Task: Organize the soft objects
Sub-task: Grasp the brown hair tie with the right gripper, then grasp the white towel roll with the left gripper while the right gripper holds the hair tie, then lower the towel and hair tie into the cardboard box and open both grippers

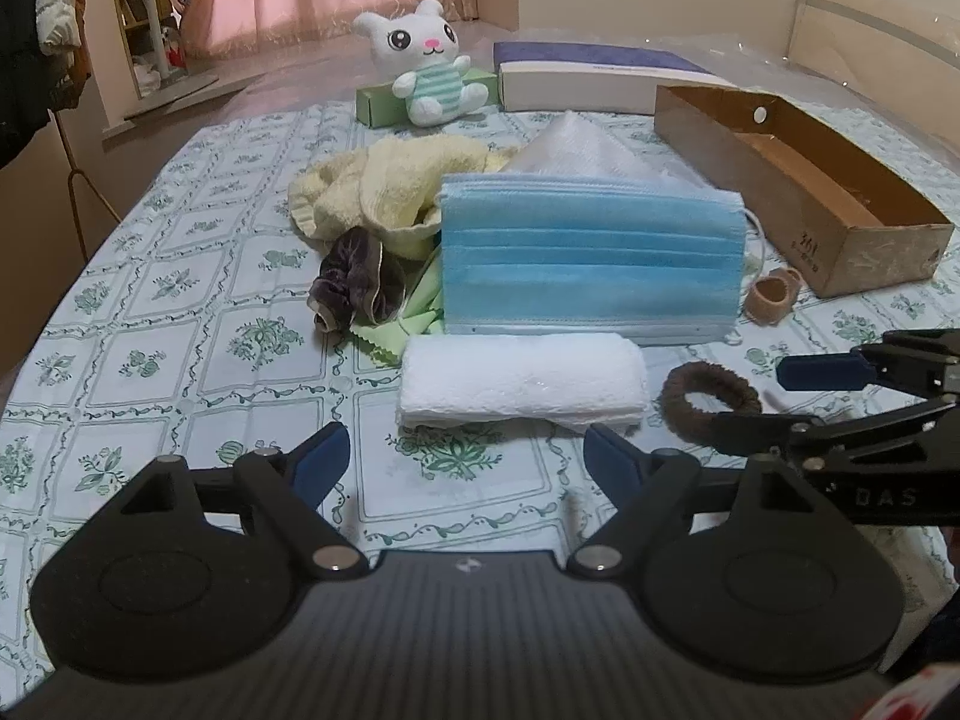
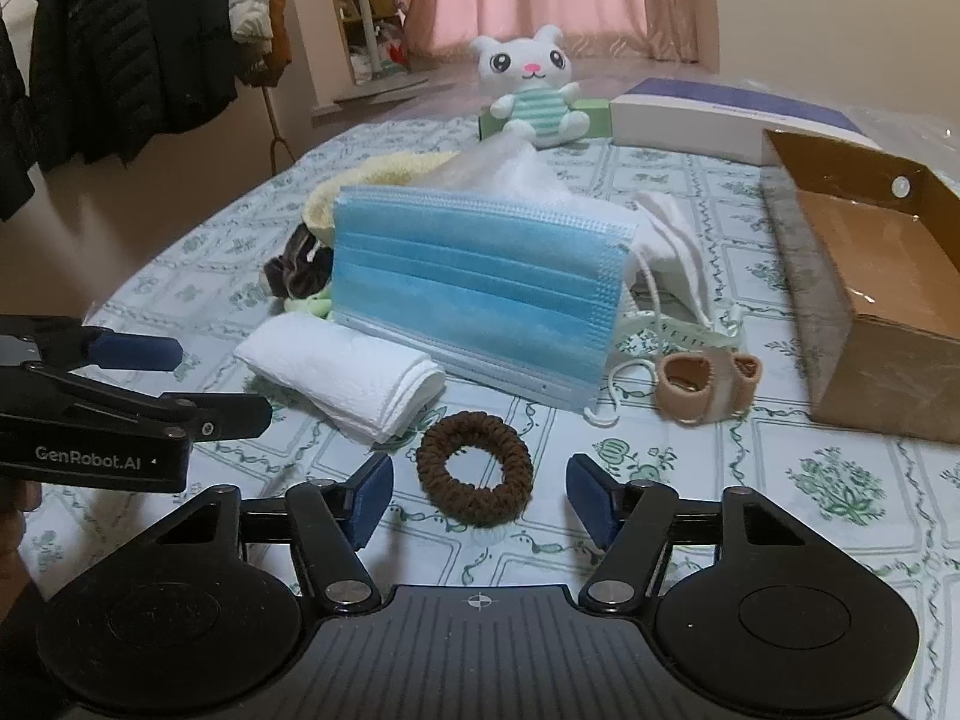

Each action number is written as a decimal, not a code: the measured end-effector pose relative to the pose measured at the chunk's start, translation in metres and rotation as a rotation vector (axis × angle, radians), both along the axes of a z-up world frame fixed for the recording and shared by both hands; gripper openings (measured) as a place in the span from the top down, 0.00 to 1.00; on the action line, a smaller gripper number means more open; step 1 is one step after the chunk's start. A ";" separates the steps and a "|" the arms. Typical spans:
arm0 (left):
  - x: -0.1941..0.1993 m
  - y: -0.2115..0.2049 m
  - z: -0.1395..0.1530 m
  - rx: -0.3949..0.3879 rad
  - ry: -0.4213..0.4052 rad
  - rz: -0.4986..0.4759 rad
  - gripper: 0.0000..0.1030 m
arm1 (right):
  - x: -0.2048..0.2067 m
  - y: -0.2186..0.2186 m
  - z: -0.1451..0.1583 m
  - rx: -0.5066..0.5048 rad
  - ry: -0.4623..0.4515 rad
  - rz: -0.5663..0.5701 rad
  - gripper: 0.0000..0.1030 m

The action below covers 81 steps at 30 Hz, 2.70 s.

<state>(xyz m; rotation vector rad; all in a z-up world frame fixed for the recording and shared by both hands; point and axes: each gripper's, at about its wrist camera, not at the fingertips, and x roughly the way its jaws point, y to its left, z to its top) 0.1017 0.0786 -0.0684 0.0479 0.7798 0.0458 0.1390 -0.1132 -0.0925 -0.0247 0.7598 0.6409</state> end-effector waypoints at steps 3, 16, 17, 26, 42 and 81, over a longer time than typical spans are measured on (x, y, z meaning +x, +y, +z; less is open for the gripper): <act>0.004 0.002 -0.004 0.000 0.005 -0.004 0.19 | 0.005 0.006 -0.006 -0.016 0.000 0.004 0.46; 0.020 0.002 -0.013 -0.008 -0.018 -0.056 0.19 | 0.012 -0.027 -0.002 -0.012 -0.012 -0.099 0.81; 0.021 0.001 -0.015 -0.012 -0.021 -0.064 0.19 | 0.013 -0.032 -0.001 -0.006 -0.007 -0.112 0.81; 0.012 -0.024 -0.018 -0.056 -0.008 -0.164 0.28 | 0.009 -0.068 0.005 0.028 0.018 -0.201 0.81; 0.010 -0.060 0.000 0.052 -0.057 -0.360 0.26 | -0.003 -0.109 0.004 0.068 0.061 -0.286 0.81; 0.043 -0.109 -0.006 -0.084 0.131 -0.395 0.64 | -0.016 -0.156 0.014 0.122 0.062 -0.351 0.81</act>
